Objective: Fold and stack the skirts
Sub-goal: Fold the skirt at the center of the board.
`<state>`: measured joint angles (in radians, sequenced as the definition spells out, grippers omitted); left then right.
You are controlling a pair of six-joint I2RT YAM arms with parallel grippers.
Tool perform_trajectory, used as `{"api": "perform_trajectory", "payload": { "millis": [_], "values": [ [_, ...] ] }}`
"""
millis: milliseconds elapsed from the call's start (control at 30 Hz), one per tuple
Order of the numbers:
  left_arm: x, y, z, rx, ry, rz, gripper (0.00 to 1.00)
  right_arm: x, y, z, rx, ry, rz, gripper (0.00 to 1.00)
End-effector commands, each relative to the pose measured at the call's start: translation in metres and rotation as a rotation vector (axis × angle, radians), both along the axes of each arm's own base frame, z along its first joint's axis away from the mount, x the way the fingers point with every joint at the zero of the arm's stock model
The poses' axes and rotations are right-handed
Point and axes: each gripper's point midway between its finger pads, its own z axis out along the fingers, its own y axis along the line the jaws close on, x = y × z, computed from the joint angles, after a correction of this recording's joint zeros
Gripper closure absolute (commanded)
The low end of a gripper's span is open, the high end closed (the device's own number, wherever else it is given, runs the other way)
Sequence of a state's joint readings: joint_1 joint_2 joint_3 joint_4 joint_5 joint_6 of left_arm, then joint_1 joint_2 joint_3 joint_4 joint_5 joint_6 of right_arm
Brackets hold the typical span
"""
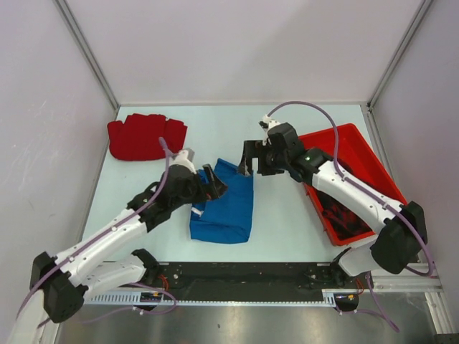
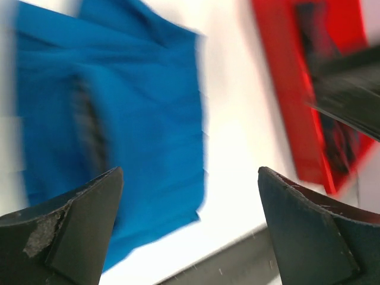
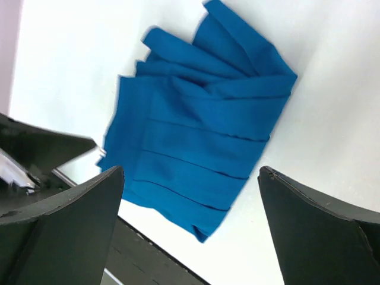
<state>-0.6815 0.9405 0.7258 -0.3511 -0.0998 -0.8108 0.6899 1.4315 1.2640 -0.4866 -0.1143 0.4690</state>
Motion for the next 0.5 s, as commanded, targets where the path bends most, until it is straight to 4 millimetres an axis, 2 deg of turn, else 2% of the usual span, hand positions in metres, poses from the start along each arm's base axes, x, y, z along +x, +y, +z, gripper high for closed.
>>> {"api": "perform_trajectory", "payload": {
  "millis": [0, 67, 100, 167, 300, 400, 433, 467],
  "values": [
    [-0.025, -0.062, 0.013, -0.081, -0.027, -0.287, 0.00, 0.000, 0.015, -0.019, 0.021, 0.021, 0.095, 0.00],
    [-0.035, -0.064, -0.012, -0.023, 0.024, -0.306, 0.00, -0.001, 0.027, -0.028, 0.039, 0.037, 0.158, 0.00],
    [-0.038, -0.060, -0.023, 0.004, 0.061, -0.289, 0.00, -0.001, 0.038, -0.040, 0.058, 0.069, 0.201, 0.00],
    [-0.039, -0.050, -0.045, 0.045, 0.105, -0.241, 0.00, 0.000, 0.048, -0.050, 0.081, 0.091, 0.238, 0.00],
    [-0.027, -0.032, -0.066, 0.106, 0.124, -0.123, 0.00, 0.012, 0.063, -0.086, 0.086, 0.137, 0.236, 0.00],
    [-0.015, -0.026, -0.073, 0.141, 0.114, -0.078, 0.00, 0.018, 0.072, -0.099, 0.109, 0.142, 0.257, 0.00],
    [-0.009, -0.023, -0.079, 0.148, 0.115, -0.059, 0.00, 0.020, 0.072, -0.112, 0.099, 0.164, 0.250, 0.00],
    [-0.005, -0.019, -0.084, 0.154, 0.127, -0.040, 0.00, 0.022, 0.073, -0.115, 0.099, 0.165, 0.246, 0.00]
  ]
}}
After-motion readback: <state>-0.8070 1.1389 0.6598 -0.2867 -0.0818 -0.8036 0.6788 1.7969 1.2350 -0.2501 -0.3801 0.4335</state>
